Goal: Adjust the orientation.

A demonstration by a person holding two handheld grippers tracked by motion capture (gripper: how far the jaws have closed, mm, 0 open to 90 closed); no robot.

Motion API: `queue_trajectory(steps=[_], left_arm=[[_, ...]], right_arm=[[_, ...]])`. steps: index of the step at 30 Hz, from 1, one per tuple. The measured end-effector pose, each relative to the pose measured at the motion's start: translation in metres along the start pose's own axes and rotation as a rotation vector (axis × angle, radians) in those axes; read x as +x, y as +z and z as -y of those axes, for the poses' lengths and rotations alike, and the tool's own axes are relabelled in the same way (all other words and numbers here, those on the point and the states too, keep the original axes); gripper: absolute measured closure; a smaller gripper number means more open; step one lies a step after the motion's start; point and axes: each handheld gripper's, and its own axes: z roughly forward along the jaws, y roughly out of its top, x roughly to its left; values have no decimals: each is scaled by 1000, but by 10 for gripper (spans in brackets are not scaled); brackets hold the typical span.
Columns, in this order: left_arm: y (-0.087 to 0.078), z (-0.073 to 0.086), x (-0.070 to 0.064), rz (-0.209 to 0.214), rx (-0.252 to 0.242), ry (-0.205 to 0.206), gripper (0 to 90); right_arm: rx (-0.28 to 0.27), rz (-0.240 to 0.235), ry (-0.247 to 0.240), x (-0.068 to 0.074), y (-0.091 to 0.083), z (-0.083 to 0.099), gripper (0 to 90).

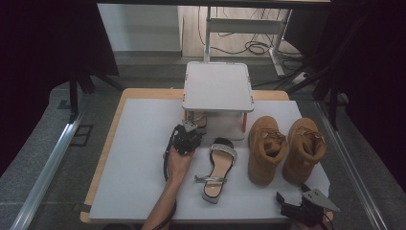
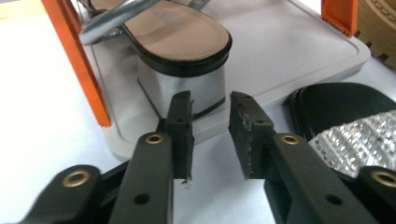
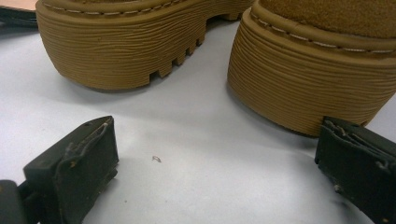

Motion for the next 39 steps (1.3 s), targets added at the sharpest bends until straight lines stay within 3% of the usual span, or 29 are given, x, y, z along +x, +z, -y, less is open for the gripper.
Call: queue_trajectory(steps=[6,21,28,32,39], left_arm=[[-7,2,2,11,9,9,505],[-24,10,-1,38,48,54,321],[-34,14,-1,74,44,48,228],[-42,15,0,103,33,22,202],[-57,15,-4,112,28,14,153]], right_arm=[[0,0,0,0,0,0,0],[1,0,1,0,0,0,0],[0,0,0,0,0,0,0],[1,0,2,0,0,0,0],[0,0,0,0,0,0,0]])
